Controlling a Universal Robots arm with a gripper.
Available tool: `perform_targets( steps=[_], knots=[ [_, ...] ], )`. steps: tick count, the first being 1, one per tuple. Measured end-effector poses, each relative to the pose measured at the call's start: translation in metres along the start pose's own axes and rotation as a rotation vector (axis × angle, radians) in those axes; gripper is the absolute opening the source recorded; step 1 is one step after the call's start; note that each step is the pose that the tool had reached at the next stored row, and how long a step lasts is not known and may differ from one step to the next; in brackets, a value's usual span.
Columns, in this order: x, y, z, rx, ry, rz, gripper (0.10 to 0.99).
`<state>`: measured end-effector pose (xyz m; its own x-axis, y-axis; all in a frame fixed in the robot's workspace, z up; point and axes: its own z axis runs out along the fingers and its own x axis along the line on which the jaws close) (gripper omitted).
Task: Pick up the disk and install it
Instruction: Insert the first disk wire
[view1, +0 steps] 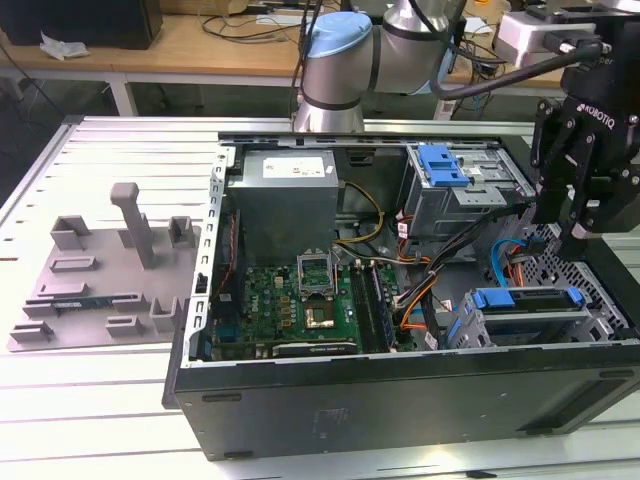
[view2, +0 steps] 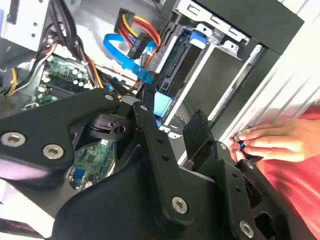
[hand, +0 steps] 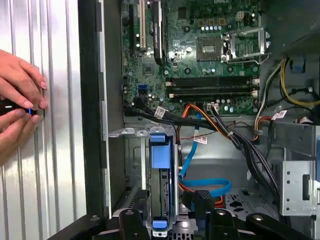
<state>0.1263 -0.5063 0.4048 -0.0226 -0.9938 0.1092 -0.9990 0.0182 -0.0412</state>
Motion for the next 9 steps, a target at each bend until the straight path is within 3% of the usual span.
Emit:
perform_targets(
  steps=[1, 2, 3, 4, 5, 6, 8, 9],
  knots=[
    [-0.003, 0.0033, 0.0004, 0.031, 0.0449, 0.017, 0.502],
    [-0.0085, 0.0042, 0.0, 0.032, 0.0867, 0.014, 0.502],
    [-0.0147, 0.0047, -0.0005, 0.033, 0.1187, 0.013, 0.502],
    [-0.0203, 0.005, -0.0009, 0.034, 0.1428, 0.011, 0.502],
    [-0.0253, 0.0051, -0.0012, 0.033, 0.1558, 0.01, 0.502],
    [-0.036, 0.0054, -0.0013, 0.031, 0.1623, 0.009, 0.502],
    [-0.0517, 0.0058, -0.0011, 0.021, 0.1656, 0.008, 0.502],
    [-0.0557, 0.0058, -0.0012, 0.012, 0.1688, 0.006, 0.502]
  ],
)
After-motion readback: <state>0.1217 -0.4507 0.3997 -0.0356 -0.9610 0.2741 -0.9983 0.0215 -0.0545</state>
